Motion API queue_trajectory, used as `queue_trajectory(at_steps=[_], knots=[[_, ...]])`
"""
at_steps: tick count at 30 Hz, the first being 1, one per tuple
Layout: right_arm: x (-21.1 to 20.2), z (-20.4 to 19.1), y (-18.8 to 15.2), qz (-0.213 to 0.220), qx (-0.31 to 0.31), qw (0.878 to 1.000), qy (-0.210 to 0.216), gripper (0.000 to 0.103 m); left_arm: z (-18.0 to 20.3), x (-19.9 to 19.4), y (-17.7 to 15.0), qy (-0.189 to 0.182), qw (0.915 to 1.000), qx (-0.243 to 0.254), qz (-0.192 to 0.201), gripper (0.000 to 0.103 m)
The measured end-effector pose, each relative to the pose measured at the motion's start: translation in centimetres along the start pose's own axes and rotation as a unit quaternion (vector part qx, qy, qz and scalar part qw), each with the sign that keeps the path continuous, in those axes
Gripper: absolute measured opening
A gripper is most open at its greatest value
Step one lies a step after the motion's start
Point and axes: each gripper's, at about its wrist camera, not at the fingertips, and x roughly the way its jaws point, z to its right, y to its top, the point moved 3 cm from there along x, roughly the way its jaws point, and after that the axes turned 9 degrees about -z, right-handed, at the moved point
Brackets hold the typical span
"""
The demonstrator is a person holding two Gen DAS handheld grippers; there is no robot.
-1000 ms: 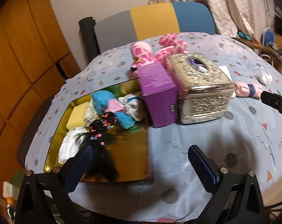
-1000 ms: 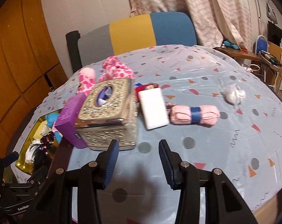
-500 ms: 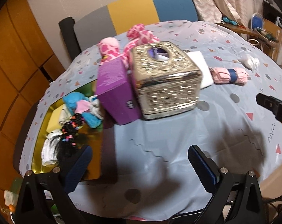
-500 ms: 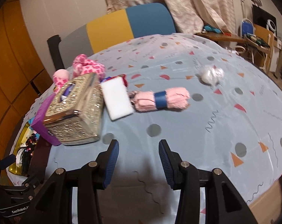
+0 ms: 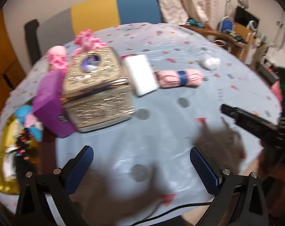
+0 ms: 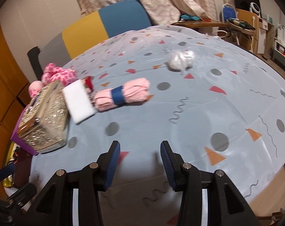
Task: Organize soft objects
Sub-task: 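Move both tools from the tin toward the white plastic bag and pink yarn, then grasp the white plastic bag with the right tool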
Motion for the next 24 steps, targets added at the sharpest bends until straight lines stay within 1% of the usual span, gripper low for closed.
queue_trajectory(at_steps=[1,2,4,5,7,8,9,10,13,14,15,17,18,21,23,24], knots=[[0.2,0.4,0.1,0.0,0.002,1.0,-0.001,0.045,0.5,0.1,0.2,-0.02,0.9998,0.002,0.002,0.103],[0.5,0.9,0.3,0.0,0.004,1.0,-0.004,0.045,0.8,0.2,0.4,-0.031,0.9995,0.003,0.003,0.103],[0.9,1.9,1.0,0.002,0.009,1.0,-0.008,0.046,1.5,0.5,0.9,-0.045,0.999,0.007,0.002,0.103],[1.1,2.5,1.7,0.006,0.015,1.0,-0.007,0.049,1.8,0.8,1.1,-0.05,0.9987,0.009,0.002,0.103],[1.5,3.6,3.3,0.016,0.029,0.999,-0.004,0.066,2.4,1.0,1.5,-0.058,0.9982,0.015,0.008,0.103],[1.8,4.2,4.6,0.019,0.034,0.999,-0.001,0.086,2.8,1.2,1.8,-0.062,0.9978,0.02,0.01,0.103],[2.2,4.8,6.0,0.021,0.039,0.999,-0.007,0.091,2.9,1.2,2.0,-0.064,0.9976,0.024,0.013,0.103],[2.4,5.3,7.0,0.026,0.044,0.999,-0.015,0.091,2.9,1.4,2.2,-0.064,0.9975,0.026,0.015,0.103],[3.7,7.1,11.8,0.044,0.065,0.996,-0.042,0.091,3.0,2.0,2.9,-0.057,0.9977,0.032,0.017,0.103],[4.2,7.5,13.0,0.045,0.067,0.996,-0.047,0.091,3.0,2.2,3.3,-0.056,0.9978,0.031,0.016,0.103],[5.1,7.9,14.7,0.042,0.065,0.995,-0.057,0.091,2.9,2.3,3.4,-0.06,0.9976,0.031,0.016,0.103],[6.4,8.3,16.9,0.04,0.06,0.994,-0.076,0.091,2.8,2.6,3.9,-0.07,0.9969,0.031,0.016,0.103],[7.2,8.4,18.2,0.037,0.056,0.994,-0.086,0.091,2.6,2.6,4.0,-0.067,0.9971,0.032,0.016,0.103],[9.3,8.3,20.6,0.042,0.032,0.992,-0.111,0.091,2.1,2.6,4.3,-0.071,0.9969,0.03,0.018,0.103],[10.9,7.9,21.3,0.03,0.018,0.994,-0.103,0.09,1.6,2.8,4.6,-0.073,0.997,0.025,0.013,0.103],[11.7,7.7,21.4,0.023,0.011,0.994,-0.102,0.084,1.6,2.8,4.7,-0.075,0.9968,0.024,0.013,0.103]])
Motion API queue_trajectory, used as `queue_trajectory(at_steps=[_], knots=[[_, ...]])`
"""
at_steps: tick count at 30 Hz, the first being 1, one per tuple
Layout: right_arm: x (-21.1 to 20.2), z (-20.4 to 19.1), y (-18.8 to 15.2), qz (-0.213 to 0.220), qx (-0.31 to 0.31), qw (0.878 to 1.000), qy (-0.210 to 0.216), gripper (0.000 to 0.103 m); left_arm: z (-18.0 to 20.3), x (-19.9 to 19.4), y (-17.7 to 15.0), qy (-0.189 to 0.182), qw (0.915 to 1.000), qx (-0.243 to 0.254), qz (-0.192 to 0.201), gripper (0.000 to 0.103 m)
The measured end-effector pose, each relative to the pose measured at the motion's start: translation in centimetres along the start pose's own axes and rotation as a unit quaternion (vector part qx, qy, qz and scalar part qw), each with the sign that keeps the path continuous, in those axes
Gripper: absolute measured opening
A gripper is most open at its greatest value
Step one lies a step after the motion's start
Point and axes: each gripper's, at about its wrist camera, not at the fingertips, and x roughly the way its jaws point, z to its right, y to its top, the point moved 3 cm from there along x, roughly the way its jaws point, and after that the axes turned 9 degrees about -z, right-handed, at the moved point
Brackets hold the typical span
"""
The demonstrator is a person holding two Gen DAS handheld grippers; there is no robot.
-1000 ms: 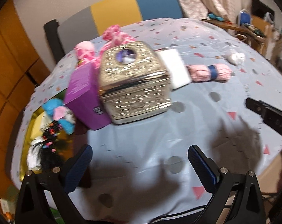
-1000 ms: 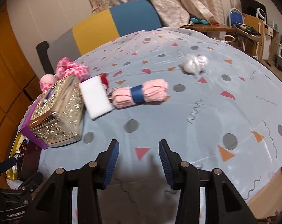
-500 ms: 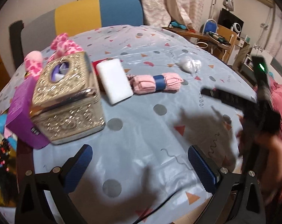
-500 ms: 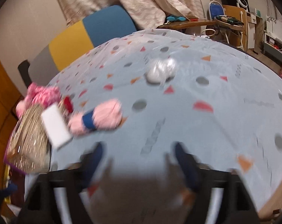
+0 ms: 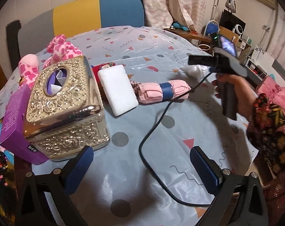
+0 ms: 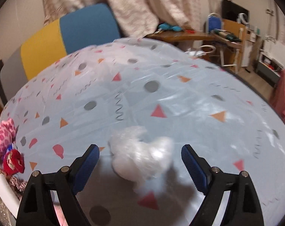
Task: Organize soft objects
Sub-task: 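Grasp the white plastic bag with the right tool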
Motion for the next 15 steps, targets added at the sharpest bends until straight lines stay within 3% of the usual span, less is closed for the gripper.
queue_trajectory(at_steps=[1,2,6,11,15], knots=[[0.4,-0.2,-0.1,-0.003,-0.005,1.0,-0.001,0.079,-0.1,0.0,0.3,-0.003,1.0,-0.002,-0.001,0.103],[1.0,-0.6,-0.1,-0.007,-0.014,1.0,-0.002,0.065,-0.2,0.0,0.5,-0.003,1.0,-0.003,0.0,0.103],[1.4,-1.2,-0.9,0.005,-0.036,0.999,-0.005,0.053,0.0,0.0,1.5,-0.009,1.0,-0.001,0.005,0.103],[-2.0,-0.5,-2.8,0.021,-0.028,0.999,0.024,0.05,0.5,0.2,3.1,-0.01,0.9999,-0.001,0.012,0.103],[-5.7,0.7,-6.5,0.029,-0.008,0.997,0.068,0.05,1.3,0.5,6.1,-0.041,0.9991,-0.006,0.009,0.103]])
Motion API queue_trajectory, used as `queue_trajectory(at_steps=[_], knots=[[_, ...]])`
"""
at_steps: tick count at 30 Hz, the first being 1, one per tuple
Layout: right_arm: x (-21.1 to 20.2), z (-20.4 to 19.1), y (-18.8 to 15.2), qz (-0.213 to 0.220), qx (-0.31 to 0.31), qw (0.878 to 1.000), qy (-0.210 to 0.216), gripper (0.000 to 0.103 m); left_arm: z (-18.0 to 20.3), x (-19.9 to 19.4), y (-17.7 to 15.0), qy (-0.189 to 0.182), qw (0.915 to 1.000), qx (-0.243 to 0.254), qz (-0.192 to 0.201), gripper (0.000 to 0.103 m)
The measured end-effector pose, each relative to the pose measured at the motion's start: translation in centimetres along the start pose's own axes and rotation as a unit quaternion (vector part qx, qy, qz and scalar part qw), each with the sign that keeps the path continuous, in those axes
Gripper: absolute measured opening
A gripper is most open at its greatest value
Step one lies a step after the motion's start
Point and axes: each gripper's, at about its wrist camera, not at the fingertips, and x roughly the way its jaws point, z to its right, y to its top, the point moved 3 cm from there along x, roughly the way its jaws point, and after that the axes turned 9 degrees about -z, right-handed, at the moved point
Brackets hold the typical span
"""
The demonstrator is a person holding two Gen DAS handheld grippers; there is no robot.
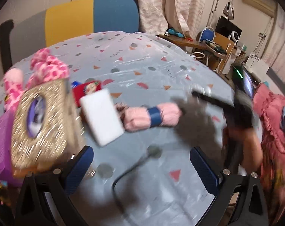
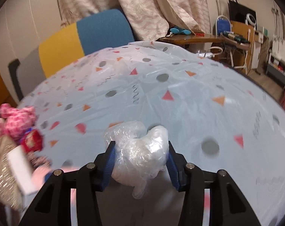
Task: Organize soft objects
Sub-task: 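Grasp the white plastic bag with the right tool, then grasp the pink yarn skein with the left tool while the right tool holds the bag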
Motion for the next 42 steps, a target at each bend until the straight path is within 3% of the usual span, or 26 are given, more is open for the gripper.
queue_trajectory(at_steps=[4,10,12,14,16,17,19,21,24,26,29,32,36,38,42], knots=[[-2.1,0.0,-3.9,0.009,0.005,1.0,0.006,0.05,1.1,1.8,3.8,-0.013,0.9997,0.012,-0.016,0.103],[-1.4,1.0,-5.8,0.025,0.064,0.997,0.02,0.05,3.8,7.2,7.5,0.018,0.9892,0.138,-0.046,0.103],[-1.0,1.5,-5.9,0.021,0.077,0.996,0.025,0.051,4.5,8.9,8.0,0.027,0.983,0.172,-0.058,0.103],[-0.6,2.2,-6.0,0.018,0.094,0.994,0.057,0.052,5.4,10.7,8.7,0.022,0.9739,0.212,-0.077,0.103],[-0.4,3.2,-6.2,0.021,0.118,0.989,0.087,0.052,5.9,12.3,9.2,0.05,0.9651,0.243,-0.084,0.103],[-0.5,3.5,-6.3,0.026,0.128,0.986,0.099,0.052,6.2,13.2,9.3,0.066,0.9561,0.27,-0.094,0.103],[-0.5,3.7,-6.5,0.03,0.136,0.985,0.104,0.052,6.4,14.4,9.2,0.09,0.9453,0.297,-0.101,0.103],[-0.5,3.5,-6.5,0.032,0.134,0.985,0.1,0.052,6.3,15.6,8.9,0.086,0.9408,0.303,-0.126,0.103],[-0.6,3.7,-6.6,0.037,0.137,0.985,0.098,0.052,5.8,16.5,8.0,0.047,0.9455,0.27,-0.176,0.101],[-0.7,3.8,-6.6,0.039,0.14,0.984,0.1,0.052,6.0,16.9,7.5,0.041,0.947,0.258,-0.187,0.099],[-0.7,3.9,-6.7,0.042,0.141,0.984,0.101,0.052,6.2,16.6,7.2,0.045,0.9499,0.261,-0.166,0.091],[-0.7,4.0,-6.7,0.043,0.142,0.984,0.101,0.052,6.1,16.1,7.2,0.038,0.9573,0.242,-0.154,0.055],[-0.8,4.1,-6.7,0.045,0.142,0.984,0.101,0.052,6.0,15.5,6.9,0.045,0.9654,0.215,-0.14,0.052],[-0.8,4.1,-6.8,0.046,0.143,0.983,0.103,0.052,6.0,15.1,6.3,0.048,0.968,0.212,-0.126,0.042],[-0.8,4.2,-6.8,0.048,0.145,0.983,0.105,0.051,5.5,14.1,5.2,0.032,0.9766,0.179,-0.114,0.038]])
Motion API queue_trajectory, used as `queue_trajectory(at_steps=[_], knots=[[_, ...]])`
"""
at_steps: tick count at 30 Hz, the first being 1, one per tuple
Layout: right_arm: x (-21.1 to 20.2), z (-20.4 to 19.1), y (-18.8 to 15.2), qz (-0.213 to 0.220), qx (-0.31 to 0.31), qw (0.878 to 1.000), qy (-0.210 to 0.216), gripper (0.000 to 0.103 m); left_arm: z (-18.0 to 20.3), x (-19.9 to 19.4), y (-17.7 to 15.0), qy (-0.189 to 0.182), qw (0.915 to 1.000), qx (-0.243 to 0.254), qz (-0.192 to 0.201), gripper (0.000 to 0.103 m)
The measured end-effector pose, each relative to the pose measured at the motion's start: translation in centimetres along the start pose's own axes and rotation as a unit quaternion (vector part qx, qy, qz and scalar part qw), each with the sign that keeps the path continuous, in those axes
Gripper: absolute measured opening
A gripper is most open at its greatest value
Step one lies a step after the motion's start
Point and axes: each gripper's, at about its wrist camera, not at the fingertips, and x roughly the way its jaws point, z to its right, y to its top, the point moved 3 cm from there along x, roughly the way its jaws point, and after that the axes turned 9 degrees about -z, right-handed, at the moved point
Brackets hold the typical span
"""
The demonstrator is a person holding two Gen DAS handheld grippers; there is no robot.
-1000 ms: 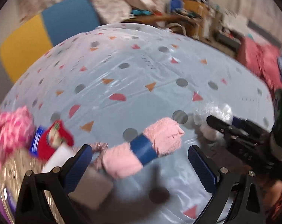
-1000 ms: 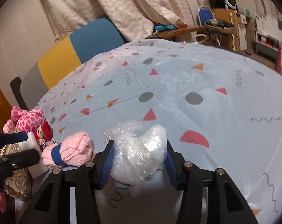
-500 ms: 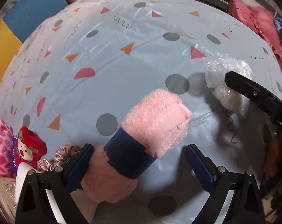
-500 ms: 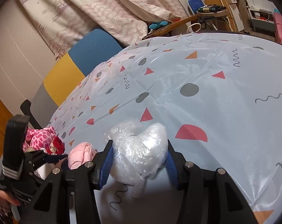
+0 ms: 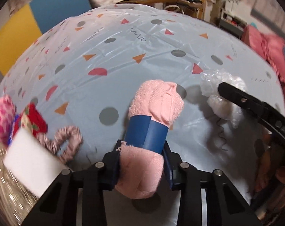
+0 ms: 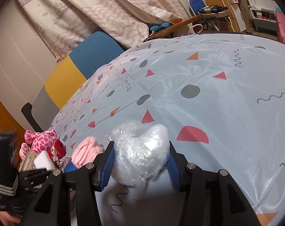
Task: Organize soft objects
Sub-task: 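Grasp the pink yarn skein with the left tool while the right tool holds the bag, then carry the yarn skein and plastic bag over the gold tin with both tools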
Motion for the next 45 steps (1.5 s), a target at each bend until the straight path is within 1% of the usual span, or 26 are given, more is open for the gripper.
queue_trajectory(at_steps=[2,9,12,16,18,20,23,24,28,29,33,37,40,43,44,45], knots=[[0.0,0.0,0.0,0.001,0.0,1.0,0.0,0.051,0.0,-0.8,-1.5,-0.022,0.9994,-0.025,0.007,0.037],[0.0,0.1,0.0,0.001,0.001,1.0,0.0,0.051,-0.4,-3.0,-5.2,-0.059,0.9951,-0.071,0.035,0.036],[0.0,0.1,0.0,0.001,0.001,1.0,-0.001,0.051,-0.8,-4.8,-6.9,-0.082,0.9904,-0.093,0.06,0.036],[0.0,0.1,0.0,0.0,-0.001,1.0,-0.003,0.051,-1.4,-8.0,-9.7,-0.099,0.9833,-0.119,0.096,0.036],[0.0,0.1,0.0,-0.001,-0.001,1.0,-0.004,0.051,-2.0,-9.9,-11.3,-0.099,0.9783,-0.138,0.119,0.036],[0.1,0.0,0.1,-0.001,0.0,1.0,-0.005,0.051,-2.8,-11.7,-13.2,-0.11,0.9719,-0.156,0.138,0.036],[0.1,0.0,0.0,-0.002,-0.001,1.0,-0.007,0.051,-4.4,-13.8,-16.4,-0.111,0.9639,-0.185,0.155,0.036],[0.1,0.0,0.0,-0.001,-0.001,1.0,-0.008,0.051,-5.0,-13.9,-16.7,-0.111,0.9625,-0.191,0.158,0.036],[0.1,-0.1,0.0,-0.002,-0.001,1.0,-0.012,0.051,-7.6,-15.6,-19.9,-0.098,0.9537,-0.224,0.175,0.036],[0.1,-0.1,0.0,-0.003,-0.002,1.0,-0.014,0.051,-8.4,-16.1,-20.9,-0.089,0.9515,-0.232,0.18,0.036],[0.2,-0.3,0.0,-0.005,-0.003,1.0,-0.021,0.05,-11.5,-17.1,-24.5,-0.075,0.9397,-0.274,0.191,0.036],[0.2,-0.4,0.0,-0.008,-0.006,1.0,-0.028,0.05,-14.7,-17.8,-28.4,-0.057,0.925,-0.32,0.196,0.036],[0.3,-0.5,0.0,-0.01,-0.009,0.999,-0.034,0.05,-17.5,-17.8,-31.7,-0.041,0.9101,-0.365,0.192,0.036],[0.3,-0.6,0.0,-0.011,-0.013,0.999,-0.042,0.05,-20.5,-16.9,-35.0,-0.043,0.8873,-0.424,0.176,0.036],[0.3,-0.7,0.0,-0.012,-0.015,0.999,-0.045,0.05,-21.2,-16.5,-35.7,-0.046,0.8822,-0.437,0.169,0.036],[0.4,-0.8,0.0,-0.013,-0.017,0.999,-0.049,0.05,-21.8,-16.0,-36.3,-0.047,0.8789,-0.446,0.162,0.036]])
